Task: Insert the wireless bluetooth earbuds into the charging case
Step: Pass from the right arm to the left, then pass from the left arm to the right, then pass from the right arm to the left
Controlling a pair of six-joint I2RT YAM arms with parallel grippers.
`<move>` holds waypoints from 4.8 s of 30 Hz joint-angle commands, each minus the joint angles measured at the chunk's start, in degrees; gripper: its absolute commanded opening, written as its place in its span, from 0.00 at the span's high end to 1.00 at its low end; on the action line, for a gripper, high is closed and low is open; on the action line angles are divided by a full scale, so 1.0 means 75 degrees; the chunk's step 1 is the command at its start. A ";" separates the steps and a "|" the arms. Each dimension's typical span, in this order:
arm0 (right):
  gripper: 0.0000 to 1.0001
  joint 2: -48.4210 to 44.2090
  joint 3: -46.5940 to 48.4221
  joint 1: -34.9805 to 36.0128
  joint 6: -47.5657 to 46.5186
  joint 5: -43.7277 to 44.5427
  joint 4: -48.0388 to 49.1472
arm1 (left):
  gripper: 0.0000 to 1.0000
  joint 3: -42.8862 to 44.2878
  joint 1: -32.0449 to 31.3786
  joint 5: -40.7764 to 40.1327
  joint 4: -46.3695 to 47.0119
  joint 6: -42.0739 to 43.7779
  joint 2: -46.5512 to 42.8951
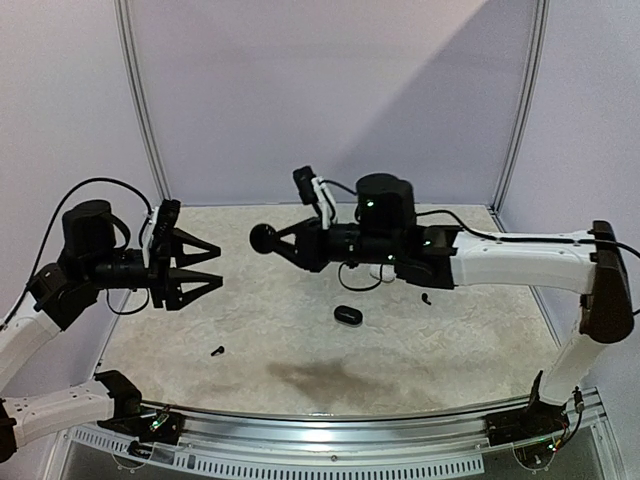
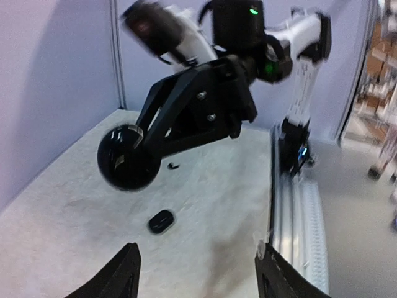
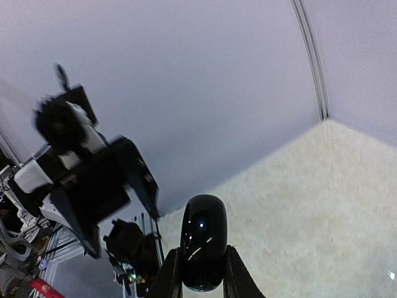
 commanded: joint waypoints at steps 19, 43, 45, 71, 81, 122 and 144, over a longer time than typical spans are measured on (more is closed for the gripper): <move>1.00 -0.0119 0.0159 0.0783 -0.2009 0.0187 0.2516 | 0.73 0.0139 -0.0678 0.0717 0.4523 -0.4253 0.0804; 1.00 0.0165 0.0414 0.0785 -0.1871 -0.0215 0.2069 | 1.00 0.0226 -0.0807 0.1190 0.4703 -0.4142 0.0911; 0.99 0.0154 0.0414 0.0791 -0.1892 -0.0132 0.1912 | 1.00 0.0238 -0.0807 0.1206 0.4593 -0.4084 0.0892; 0.35 0.0271 0.3138 0.0874 -0.4408 -0.0183 -0.5237 | 1.00 0.2365 -0.1199 -0.1023 -0.4319 0.4251 0.1353; 0.39 0.1028 0.3462 0.0930 -0.4009 -0.0626 -0.4806 | 1.00 0.2337 -0.1239 -0.1105 -0.4238 0.4190 0.1337; 1.00 -0.1097 0.0021 0.0719 -0.2249 -0.1261 0.0919 | 0.37 -0.0497 -0.1121 0.0570 0.3436 -0.2344 0.0024; 1.00 -0.0632 0.0310 0.0723 -0.1837 -0.1390 0.1507 | 0.76 -0.0477 -0.2185 -0.0533 0.4630 -0.3387 0.0497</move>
